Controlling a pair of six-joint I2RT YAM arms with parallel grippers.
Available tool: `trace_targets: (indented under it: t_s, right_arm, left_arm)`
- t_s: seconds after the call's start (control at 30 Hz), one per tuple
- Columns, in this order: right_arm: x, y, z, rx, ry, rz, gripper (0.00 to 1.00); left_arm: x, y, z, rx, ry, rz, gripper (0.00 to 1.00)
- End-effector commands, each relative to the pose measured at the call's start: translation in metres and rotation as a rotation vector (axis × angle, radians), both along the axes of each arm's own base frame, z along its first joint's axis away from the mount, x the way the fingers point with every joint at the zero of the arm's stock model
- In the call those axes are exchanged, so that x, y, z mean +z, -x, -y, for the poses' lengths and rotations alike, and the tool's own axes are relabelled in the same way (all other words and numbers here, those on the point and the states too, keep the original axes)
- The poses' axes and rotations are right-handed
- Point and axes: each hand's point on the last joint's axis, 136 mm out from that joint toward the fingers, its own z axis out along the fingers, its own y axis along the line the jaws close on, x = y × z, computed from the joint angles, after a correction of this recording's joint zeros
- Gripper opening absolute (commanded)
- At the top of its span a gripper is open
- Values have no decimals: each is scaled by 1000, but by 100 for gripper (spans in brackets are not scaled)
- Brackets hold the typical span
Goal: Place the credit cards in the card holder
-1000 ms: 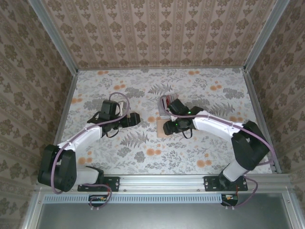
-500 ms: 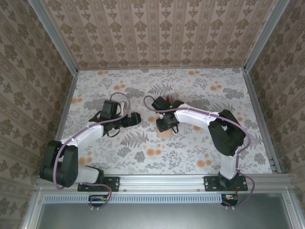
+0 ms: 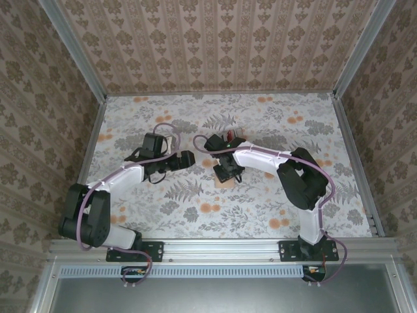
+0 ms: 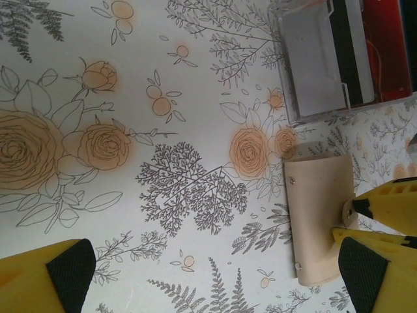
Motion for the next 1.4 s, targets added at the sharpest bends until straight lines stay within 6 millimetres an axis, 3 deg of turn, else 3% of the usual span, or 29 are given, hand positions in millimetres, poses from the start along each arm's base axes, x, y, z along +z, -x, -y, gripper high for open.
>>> trace_targets:
  t_s: [0.0,0.1,0.27,0.37,0.6,0.8,1.13,1.37]
  right_arm:
    - [-19,1,6,10,61,-35,32]
    - [-25,3,9,10,69,-57,17]
    - [-24,6,11,-14,36,-60,1]
    - [-11,4,7,-36,-29,-27,0]
    - [42,-8,-17,-39,-240,102,0]
    - [72,-17,-15,-58,-301,214,0]
    - [85,-13,-24,-105,-446,247,0]
    - [91,-15,-35,-135,-551,233,0]
  left_arm:
    - [13,-5,8,-29,16,23,100]
    - [14,-5,8,-31,16,24,100]
    - [12,-2,7,-28,24,17,100]
    - [10,1,8,-29,37,9,100]
    - [13,5,19,-44,122,-12,96]
    - [25,11,36,-70,258,-50,95]
    - [23,16,50,-103,343,-106,90]
    - [18,24,54,-149,277,-122,86]
